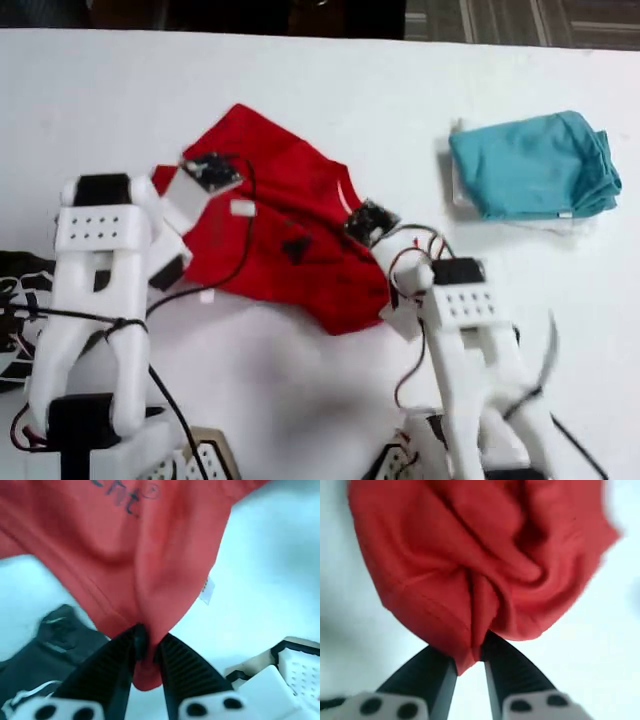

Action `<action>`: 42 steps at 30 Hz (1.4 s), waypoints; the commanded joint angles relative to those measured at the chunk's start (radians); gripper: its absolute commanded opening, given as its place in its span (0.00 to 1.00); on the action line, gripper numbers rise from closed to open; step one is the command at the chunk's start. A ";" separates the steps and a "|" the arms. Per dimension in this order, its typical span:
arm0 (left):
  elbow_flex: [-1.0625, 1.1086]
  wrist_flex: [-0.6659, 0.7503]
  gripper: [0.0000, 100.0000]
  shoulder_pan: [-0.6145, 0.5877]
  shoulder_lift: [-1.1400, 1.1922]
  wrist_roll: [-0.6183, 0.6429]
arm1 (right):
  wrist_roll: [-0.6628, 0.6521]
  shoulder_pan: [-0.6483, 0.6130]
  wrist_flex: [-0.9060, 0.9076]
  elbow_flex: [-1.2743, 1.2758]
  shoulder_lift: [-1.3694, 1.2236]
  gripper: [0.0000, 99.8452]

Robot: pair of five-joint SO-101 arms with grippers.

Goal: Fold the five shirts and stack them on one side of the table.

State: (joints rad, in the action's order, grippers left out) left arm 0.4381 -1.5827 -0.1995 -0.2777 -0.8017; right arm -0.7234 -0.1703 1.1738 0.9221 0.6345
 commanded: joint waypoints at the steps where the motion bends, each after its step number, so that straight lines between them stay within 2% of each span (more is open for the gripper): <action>1: 0.030 0.044 0.03 -0.003 -0.044 0.028 | -0.002 0.012 -0.022 -0.044 0.213 0.02; 5: -0.104 -0.015 0.03 0.000 -0.075 0.075 | 0.087 0.074 -0.101 -0.081 0.355 0.02; 10: -0.400 -0.158 0.03 0.000 -0.161 0.081 | 0.101 0.156 -0.168 -0.219 0.375 0.02; 13: -0.492 -0.181 0.03 0.000 -0.198 0.081 | 0.101 0.171 -0.171 -0.310 0.371 0.02; 20: -0.530 -0.173 0.03 0.000 -0.302 0.117 | 0.101 0.173 -0.166 -0.497 0.380 0.02; 27: -0.593 -0.172 0.03 -0.002 -0.517 0.114 | 0.103 0.176 -0.125 -0.713 0.381 0.02; 35: -0.625 -0.087 0.03 -0.006 -0.729 0.117 | 0.103 0.177 -0.091 -0.907 0.481 0.02; 42: -0.625 -0.017 0.03 -0.006 -0.829 0.120 | 0.103 0.289 -0.145 -0.950 0.572 0.02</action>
State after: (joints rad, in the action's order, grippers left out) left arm -0.1665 -1.6517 -0.2010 -1.0817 -0.6928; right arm -0.6299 0.0783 1.0679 0.0123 1.1776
